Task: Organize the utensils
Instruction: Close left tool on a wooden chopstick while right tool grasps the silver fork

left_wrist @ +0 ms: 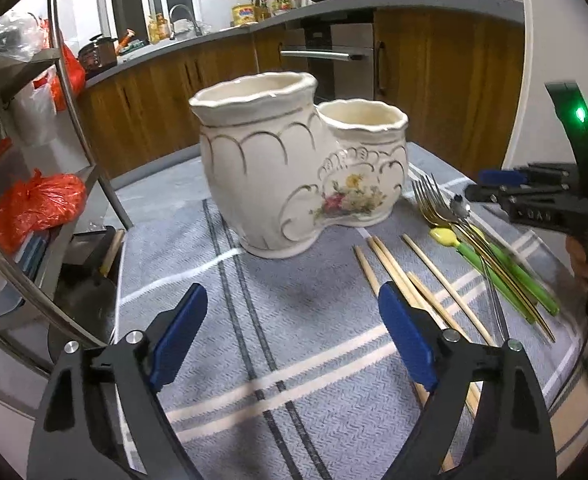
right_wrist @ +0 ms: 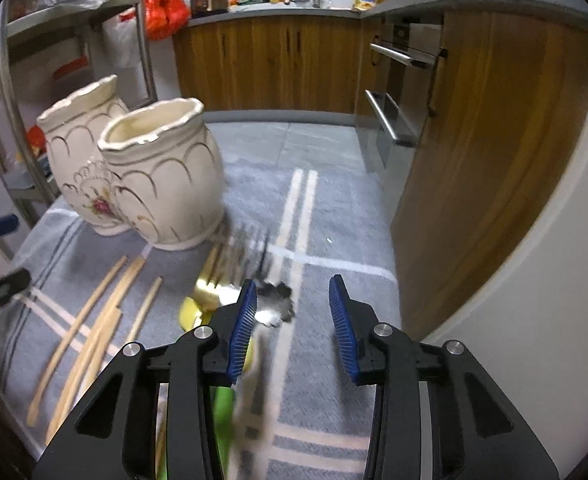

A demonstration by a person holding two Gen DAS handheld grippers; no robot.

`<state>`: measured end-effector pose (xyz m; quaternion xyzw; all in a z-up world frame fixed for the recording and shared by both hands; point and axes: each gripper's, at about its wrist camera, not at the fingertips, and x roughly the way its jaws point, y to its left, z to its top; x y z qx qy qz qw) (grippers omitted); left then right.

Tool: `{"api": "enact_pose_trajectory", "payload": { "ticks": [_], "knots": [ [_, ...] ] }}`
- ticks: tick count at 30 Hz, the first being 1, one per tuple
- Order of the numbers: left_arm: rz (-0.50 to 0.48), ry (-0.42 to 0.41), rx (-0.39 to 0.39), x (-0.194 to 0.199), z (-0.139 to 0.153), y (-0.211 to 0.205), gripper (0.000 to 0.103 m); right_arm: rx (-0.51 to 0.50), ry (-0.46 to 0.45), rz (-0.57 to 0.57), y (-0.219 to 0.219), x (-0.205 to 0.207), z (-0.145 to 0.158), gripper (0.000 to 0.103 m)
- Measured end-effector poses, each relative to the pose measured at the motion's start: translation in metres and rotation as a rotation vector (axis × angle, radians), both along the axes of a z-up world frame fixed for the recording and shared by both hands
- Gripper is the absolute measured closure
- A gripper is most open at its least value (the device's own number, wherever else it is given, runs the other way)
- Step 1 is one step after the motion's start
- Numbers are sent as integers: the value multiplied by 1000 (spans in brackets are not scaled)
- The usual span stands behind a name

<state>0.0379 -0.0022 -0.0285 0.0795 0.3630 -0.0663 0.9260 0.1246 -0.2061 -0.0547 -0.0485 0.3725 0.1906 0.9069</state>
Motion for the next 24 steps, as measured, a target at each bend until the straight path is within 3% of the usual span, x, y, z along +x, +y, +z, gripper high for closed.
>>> {"api": "enact_pose_trajectory", "payload": {
  "ticks": [3, 18, 24],
  "knots": [
    [-9, 7, 2, -1, -2, -4, 20, 14, 9, 32, 6, 10, 3, 74],
    [-16, 5, 14, -2, -3, -4, 20, 128, 197, 121, 13, 54, -14, 75],
    [-17, 9, 19, -2, -3, -7, 20, 133, 179, 134, 16, 57, -7, 95]
  ]
}}
